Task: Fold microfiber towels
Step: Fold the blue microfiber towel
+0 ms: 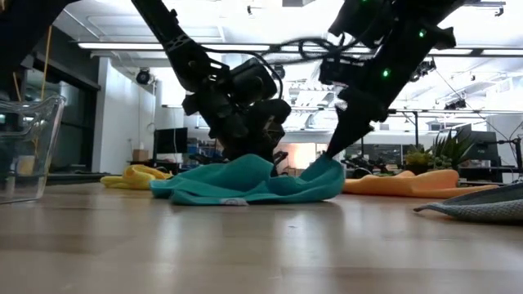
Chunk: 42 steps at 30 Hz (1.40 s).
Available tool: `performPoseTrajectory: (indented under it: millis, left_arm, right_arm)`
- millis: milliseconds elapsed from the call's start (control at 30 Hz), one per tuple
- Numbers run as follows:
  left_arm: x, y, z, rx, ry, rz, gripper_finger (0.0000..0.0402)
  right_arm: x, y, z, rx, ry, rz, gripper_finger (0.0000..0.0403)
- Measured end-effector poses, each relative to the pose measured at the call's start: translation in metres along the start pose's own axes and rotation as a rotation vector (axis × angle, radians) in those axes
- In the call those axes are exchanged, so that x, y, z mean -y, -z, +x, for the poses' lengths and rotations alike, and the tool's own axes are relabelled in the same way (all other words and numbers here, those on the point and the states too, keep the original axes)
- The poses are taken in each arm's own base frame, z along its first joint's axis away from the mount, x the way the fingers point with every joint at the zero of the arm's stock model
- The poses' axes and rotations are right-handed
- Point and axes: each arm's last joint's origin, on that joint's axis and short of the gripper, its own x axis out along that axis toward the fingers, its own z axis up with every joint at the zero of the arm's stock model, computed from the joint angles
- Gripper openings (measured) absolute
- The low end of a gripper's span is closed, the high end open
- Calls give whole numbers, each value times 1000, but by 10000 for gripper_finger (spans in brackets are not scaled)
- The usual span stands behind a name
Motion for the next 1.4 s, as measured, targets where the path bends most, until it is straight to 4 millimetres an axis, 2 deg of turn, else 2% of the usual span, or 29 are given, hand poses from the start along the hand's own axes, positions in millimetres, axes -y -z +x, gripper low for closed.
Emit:
performPoseTrajectory:
  millis: [200,400,567,700,1000,1100,1233,1400]
  left_arm:
    - [0,-2,0,23,-4,7,0]
    - [3,0,1,19,-1,13,0]
    - [5,1,2,19,1,18,0]
    - [5,1,2,20,2,19,0]
    - [5,1,2,20,4,20,0]
    - [5,0,2,25,7,23,0]
    - [6,0,2,29,10,25,0]
    - [6,0,2,30,10,25,0]
  right_arm:
    - [-3,-1,-2,-19,-136,-43,157]
    - [-6,6,11,-71,-129,-31,157]
    - [-2,11,16,-75,-43,6,157]
    - [9,8,21,-97,-106,22,157]
    - [47,-4,31,-97,-303,96,157]
    - [54,3,35,-104,-371,116,157]
    - [63,22,42,-120,-369,215,157]
    - [61,19,43,-60,-414,249,157]
